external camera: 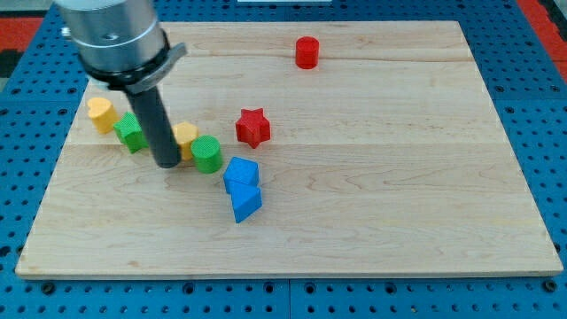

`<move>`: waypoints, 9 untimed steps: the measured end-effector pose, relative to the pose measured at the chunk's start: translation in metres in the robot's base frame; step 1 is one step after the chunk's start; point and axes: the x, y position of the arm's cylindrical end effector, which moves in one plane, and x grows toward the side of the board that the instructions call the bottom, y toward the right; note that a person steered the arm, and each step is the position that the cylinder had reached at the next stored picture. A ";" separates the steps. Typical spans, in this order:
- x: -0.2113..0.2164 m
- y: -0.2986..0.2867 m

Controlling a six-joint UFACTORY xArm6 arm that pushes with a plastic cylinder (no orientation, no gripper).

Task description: Move the green circle towards the center right side of the board

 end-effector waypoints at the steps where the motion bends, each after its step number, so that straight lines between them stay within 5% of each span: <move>1: -0.001 0.014; 6: -0.033 0.242; 8: 0.009 0.276; 9: -0.016 0.276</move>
